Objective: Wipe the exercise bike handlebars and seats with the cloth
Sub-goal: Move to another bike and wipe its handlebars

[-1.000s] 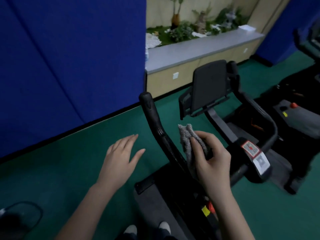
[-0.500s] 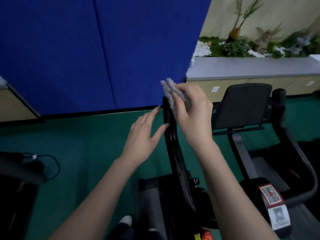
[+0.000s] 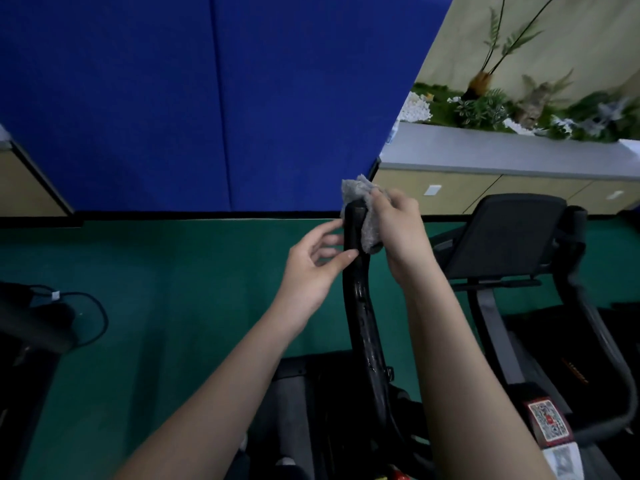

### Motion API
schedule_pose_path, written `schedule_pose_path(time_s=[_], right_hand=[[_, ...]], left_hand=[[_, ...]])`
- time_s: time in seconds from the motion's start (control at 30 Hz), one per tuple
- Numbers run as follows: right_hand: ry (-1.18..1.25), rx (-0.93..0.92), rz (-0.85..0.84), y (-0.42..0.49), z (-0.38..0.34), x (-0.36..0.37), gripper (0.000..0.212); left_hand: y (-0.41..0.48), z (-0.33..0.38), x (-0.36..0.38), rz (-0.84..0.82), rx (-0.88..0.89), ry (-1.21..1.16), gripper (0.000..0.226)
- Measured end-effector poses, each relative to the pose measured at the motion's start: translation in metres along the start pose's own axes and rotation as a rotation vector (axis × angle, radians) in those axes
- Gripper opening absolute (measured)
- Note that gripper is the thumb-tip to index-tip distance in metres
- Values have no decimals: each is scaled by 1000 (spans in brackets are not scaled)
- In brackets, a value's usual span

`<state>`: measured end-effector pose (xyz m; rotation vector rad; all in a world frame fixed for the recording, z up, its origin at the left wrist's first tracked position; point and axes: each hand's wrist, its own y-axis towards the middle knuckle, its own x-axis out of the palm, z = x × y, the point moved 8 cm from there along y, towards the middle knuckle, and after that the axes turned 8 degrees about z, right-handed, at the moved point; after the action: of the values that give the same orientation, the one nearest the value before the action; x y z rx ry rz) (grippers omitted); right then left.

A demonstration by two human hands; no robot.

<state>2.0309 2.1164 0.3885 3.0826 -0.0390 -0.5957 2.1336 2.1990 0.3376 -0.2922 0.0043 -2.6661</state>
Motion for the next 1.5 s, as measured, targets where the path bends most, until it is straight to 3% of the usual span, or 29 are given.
schedule_pose_path(time_s=[0.37, 0.57, 0.8, 1.07, 1.13, 1.3, 1.5], right_hand=[[191, 36, 174, -23, 25, -7, 19], [11, -112, 293, -61, 27, -16, 17], [-127, -403, 633, -80, 3, -21, 21], [-194, -506, 649, -94, 2, -26, 15], [-249, -628, 616, -85, -15, -21, 23], [-437, -808, 285, -85, -16, -4, 35], [-354, -1003, -40, -64, -51, -14, 15]], left_hand=[[-5, -11, 0, -64, -26, -30, 46], [-6, -15, -3, -96, -47, -56, 45], [-4, -21, -7, -147, -100, -40, 41], [1, -31, -7, -196, -154, -103, 41], [1, -31, -5, -210, -163, -152, 39], [-3, -35, -5, -165, -177, -203, 35], [-14, -46, 3, -86, -251, -280, 23]])
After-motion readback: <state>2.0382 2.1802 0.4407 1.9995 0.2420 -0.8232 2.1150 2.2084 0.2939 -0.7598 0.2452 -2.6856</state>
